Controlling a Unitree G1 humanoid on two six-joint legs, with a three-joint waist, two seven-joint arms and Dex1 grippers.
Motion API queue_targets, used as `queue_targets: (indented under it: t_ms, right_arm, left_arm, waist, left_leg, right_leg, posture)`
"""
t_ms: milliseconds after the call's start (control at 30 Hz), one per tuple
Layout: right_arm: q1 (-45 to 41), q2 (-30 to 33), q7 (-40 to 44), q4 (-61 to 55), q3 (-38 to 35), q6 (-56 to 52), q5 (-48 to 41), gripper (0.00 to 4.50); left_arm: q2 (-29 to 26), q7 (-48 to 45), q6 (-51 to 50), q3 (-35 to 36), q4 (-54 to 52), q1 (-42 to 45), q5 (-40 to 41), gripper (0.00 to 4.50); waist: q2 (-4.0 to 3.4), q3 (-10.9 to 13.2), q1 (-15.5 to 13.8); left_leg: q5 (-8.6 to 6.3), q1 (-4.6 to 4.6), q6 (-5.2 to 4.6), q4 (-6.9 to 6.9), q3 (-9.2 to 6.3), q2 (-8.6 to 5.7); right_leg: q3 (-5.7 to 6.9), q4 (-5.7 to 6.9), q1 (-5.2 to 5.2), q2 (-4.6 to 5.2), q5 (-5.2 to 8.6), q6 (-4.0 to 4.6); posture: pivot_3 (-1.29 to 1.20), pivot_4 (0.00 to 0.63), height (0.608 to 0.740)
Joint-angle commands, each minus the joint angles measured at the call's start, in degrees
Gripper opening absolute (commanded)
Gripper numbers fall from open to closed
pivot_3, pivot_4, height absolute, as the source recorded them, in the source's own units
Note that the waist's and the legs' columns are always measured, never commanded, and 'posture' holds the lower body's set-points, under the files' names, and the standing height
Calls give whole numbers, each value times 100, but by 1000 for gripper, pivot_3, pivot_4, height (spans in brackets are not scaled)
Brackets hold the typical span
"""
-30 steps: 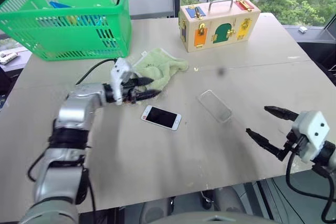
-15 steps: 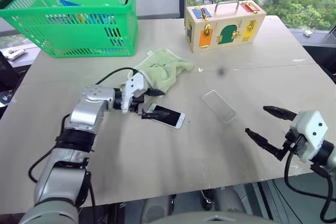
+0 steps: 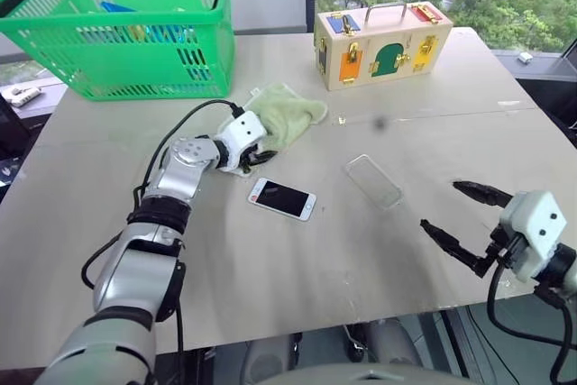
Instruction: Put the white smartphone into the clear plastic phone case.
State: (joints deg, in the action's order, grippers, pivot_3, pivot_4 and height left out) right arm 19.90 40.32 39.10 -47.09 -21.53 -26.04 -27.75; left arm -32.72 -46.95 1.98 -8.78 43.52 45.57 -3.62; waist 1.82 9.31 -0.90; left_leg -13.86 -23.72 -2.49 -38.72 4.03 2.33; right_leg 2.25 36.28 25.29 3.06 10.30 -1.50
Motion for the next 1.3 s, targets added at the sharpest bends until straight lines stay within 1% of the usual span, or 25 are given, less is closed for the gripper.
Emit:
queue_targets:
  t_ms: [33,67,133,233,300,333,433,467,500,567,633,667,700,767,833,867,900,933,967,1033,1100,1167,1200,1300]
  right_arm:
    - [-131,28,59,-52,-13,101,-82,4500]
    - [-224,29,83,-53,32,122,-118,4500]
    - [-438,28,114,-86,116,128,-235,4500]
    - [-846,60,201,-150,232,128,-497,4500]
    - [-1062,98,283,-167,304,183,-578,4500]
    - [-1197,103,319,-149,352,200,-632,4500]
    - [-1567,106,450,-57,555,265,-743,4500]
    - [-1642,117,489,-12,627,290,-721,4500]
    - [-1686,142,540,39,687,317,-674,4500]
    - [-1702,194,635,111,718,349,-657,4500]
    - [-1682,223,682,160,680,358,-696,4500]
    - [-1669,235,705,191,669,370,-695,4500]
    - [-1651,242,725,214,670,387,-681,4500]
    - [-1607,240,745,225,681,413,-662,4500]
    - [-1565,231,749,219,693,431,-649,4500]
    - [-1546,231,750,216,695,441,-644,4500]
    - [-1526,231,750,211,696,450,-635,4500]
    - [-1504,236,747,205,683,450,-638,4500]
    - [-1499,242,741,203,677,444,-641,4500]
    - [-1405,271,727,175,665,453,-556,4500]
    - [-1231,308,721,101,623,479,-446,4500]
    - [-1063,327,703,12,527,474,-439,4500]
    - [-975,339,680,-49,460,454,-440,4500]
    - [-672,369,657,-220,255,438,-436,4500]
  left_arm:
    - [-311,160,248,831,-129,-238,560,469]
    - [-425,194,305,1152,-228,-355,790,31]
    - [-695,250,258,1659,-380,-605,1103,31]
    - [-1168,101,-73,2139,-633,-1087,1405,31]
    - [-1418,-23,-71,2275,-758,-1399,1440,31]
    - [-1510,59,-55,2333,-686,-1496,1401,31]
    - [-1702,698,-32,2520,-204,-1643,1188,31]
    - [-1732,697,-120,2560,-176,-1712,1228,31]
    - [-1728,654,-148,2660,-254,-1796,1348,773]
    - [-1733,744,-444,2879,-444,-1906,1545,1436]
    - [-1719,835,-690,3110,-649,-1977,1739,2281]
    - [-1655,734,-977,3289,-891,-2000,2046,2728]
    - [-1567,494,-1542,3487,-1279,-2024,2559,3045]
    - [-1539,-201,-2968,3685,-2213,-2217,3709,4002]
    - [-1819,-1175,-4119,3476,-3357,-2732,4627,4002]
    - [-2019,-1555,-4545,3295,-3878,-2992,4904,4002]
    - [-2190,-1772,-4714,3058,-4297,-3155,4946,4002]
    - [-2316,-1945,-4641,2715,-4608,-3168,4800,4002]
    - [-2388,-2032,-4561,2494,-4780,-3141,4672,4002]
    - [-2207,-2133,-4191,1873,-4753,-2690,4256,4002]
    - [-1920,-2331,-3297,1111,-4497,-2228,3494,4002]
    - [-1701,-2514,-2857,656,-4190,-1884,3074,4002]
    - [-1629,-2688,-2566,444,-3983,-1747,2859,4264]
    - [-1451,-3179,-1706,-111,-3359,-1424,2264,4264]
  waist:
    - [0,0,53]
    - [1,0,86]
    - [4,3,155]
    - [8,5,163]
    - [8,5,149]
    - [8,5,124]
    - [11,4,31]
    - [13,3,3]
    - [17,1,-8]
    - [21,1,-29]
    - [24,1,-31]
    - [28,4,-23]
    - [31,4,-18]
    - [33,4,-12]
    - [33,4,9]
    - [32,5,24]
    - [31,6,40]
    - [24,9,35]
    - [20,12,23]
    - [8,14,-33]
    - [3,12,-70]
    - [3,11,-102]
    - [3,11,-106]
    - [4,12,-50]
  left_leg:
    - [0,2,0,0,5,4]
    - [-1,1,1,0,6,5]
    - [-1,-6,1,1,10,16]
    - [-1,-6,2,1,12,22]
    - [-1,-5,2,1,12,24]
    - [-1,-4,2,1,14,24]
    - [-1,-6,2,-2,14,18]
    - [-1,-6,2,-5,15,18]
    - [-1,-7,2,-6,14,17]
    - [-1,-10,2,-6,13,18]
    - [-1,-15,2,-6,12,19]
    - [-1,-15,2,-6,14,19]
    - [-1,-15,2,-6,14,20]
    - [-1,-15,2,-6,13,22]
    - [-1,-15,3,-6,14,23]
    - [-1,-10,3,-5,18,22]
    - [-1,-12,4,-5,20,23]
    - [-1,-10,4,-4,22,23]
    - [-2,-8,4,-3,22,23]
    - [-2,-3,5,-4,17,21]
    - [-3,-3,7,-4,12,18]
    - [-2,-4,6,-4,11,8]
    - [0,-5,4,-6,14,4]
    - [0,-10,2,-8,23,-1]
  right_leg:
    - [-5,4,4,0,0,0]
    - [-7,8,8,-1,0,0]
    - [-10,17,23,0,0,0]
    - [-10,26,29,-3,0,-1]
    - [-9,27,29,-1,1,0]
    - [-8,26,28,4,1,0]
    - [-6,25,26,12,1,0]
    - [-6,25,26,12,1,1]
    - [-5,25,26,12,1,1]
    - [-1,25,26,17,1,1]
    - [2,22,28,19,1,1]
    - [2,22,27,19,1,1]
    - [2,21,28,20,1,1]
    - [2,22,27,20,1,1]
    - [1,23,28,20,1,1]
    - [-2,22,26,21,1,0]
    - [-3,22,28,21,2,0]
    - [-6,22,29,22,2,1]
    - [-6,22,29,21,2,1]
    - [-3,25,28,18,2,3]
    - [3,29,27,17,0,8]
    - [2,30,25,17,-1,10]
    - [-1,30,26,15,-2,11]
    - [-13,24,29,5,-1,9]
  posture:
    - [0,150,740]
    - [0,150,740]
    - [0,150,740]
    - [0,150,740]
    - [0,150,740]
    - [0,150,740]
    - [0,150,740]
    - [0,150,740]
    - [0,150,740]
    - [0,150,740]
    - [0,150,740]
    - [0,150,740]
    - [0,150,740]
    - [0,150,740]
    - [0,150,740]
    - [0,150,740]
    - [0,150,740]
    - [0,150,740]
    - [0,150,740]
    - [0,150,740]
    - [0,150,740]
    - [0,150,740]
    - [0,150,740]
    - [0,150,740]
